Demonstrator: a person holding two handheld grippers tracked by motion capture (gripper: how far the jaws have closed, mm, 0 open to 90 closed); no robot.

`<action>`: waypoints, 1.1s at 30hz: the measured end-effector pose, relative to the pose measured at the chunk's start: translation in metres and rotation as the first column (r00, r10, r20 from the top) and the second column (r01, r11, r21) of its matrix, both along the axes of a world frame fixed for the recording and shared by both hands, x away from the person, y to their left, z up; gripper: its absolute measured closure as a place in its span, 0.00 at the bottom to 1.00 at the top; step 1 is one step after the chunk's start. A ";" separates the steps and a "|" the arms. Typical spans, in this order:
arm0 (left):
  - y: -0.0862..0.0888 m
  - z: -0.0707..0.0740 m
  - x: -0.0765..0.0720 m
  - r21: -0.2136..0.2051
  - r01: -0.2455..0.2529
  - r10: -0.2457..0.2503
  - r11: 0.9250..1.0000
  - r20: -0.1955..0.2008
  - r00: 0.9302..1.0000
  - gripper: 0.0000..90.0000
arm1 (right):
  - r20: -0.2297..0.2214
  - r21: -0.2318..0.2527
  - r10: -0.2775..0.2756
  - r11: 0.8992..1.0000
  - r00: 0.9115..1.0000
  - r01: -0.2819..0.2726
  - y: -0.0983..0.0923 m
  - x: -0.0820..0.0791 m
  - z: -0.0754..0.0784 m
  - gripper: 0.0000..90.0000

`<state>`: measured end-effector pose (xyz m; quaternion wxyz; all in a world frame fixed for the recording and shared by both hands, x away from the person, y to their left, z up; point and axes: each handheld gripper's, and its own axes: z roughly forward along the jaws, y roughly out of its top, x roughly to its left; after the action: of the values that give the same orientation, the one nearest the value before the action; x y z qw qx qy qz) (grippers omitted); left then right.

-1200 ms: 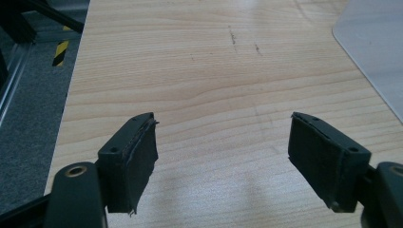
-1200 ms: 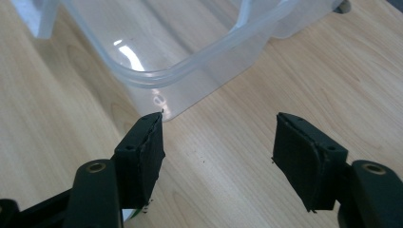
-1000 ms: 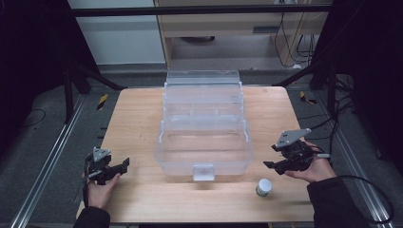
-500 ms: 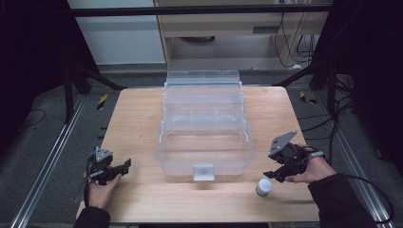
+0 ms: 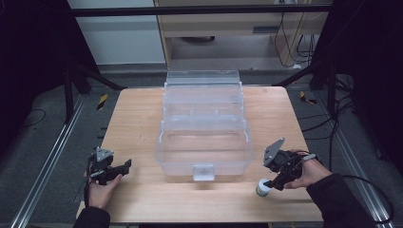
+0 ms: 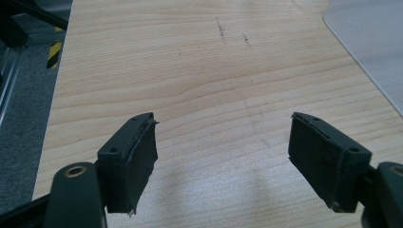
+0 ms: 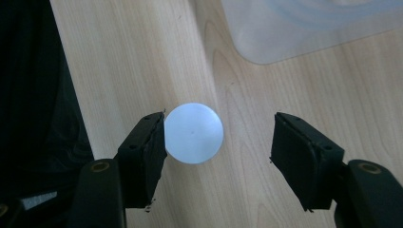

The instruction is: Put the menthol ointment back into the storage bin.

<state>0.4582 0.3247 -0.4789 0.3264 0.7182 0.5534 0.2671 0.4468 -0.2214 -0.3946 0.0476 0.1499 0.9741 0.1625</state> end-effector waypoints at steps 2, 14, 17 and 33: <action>0.000 0.000 0.000 0.002 0.000 0.000 1.000 0.000 1.000 0.27 | -0.005 -0.014 0.015 1.000 1.000 -0.015 0.001 -0.001 -0.003 0.41; 0.000 0.000 0.000 0.005 0.001 -0.001 1.000 -0.001 1.000 0.27 | -0.033 -0.055 0.073 0.996 0.997 -0.075 0.006 -0.005 -0.016 0.44; 0.000 0.000 0.000 0.006 0.001 -0.001 1.000 -0.001 1.000 0.27 | -0.034 -0.072 0.099 0.992 0.994 -0.102 0.008 -0.005 -0.020 0.45; 0.000 0.000 0.000 0.008 0.005 -0.005 1.000 -0.004 1.000 0.27 | -0.068 -0.136 0.149 0.978 0.987 -0.157 0.019 0.000 -0.036 0.53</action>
<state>0.4584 0.3242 -0.4791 0.3231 0.7215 0.5513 0.2667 0.4466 -0.2024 -0.4306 0.0174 0.0755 0.9927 0.0922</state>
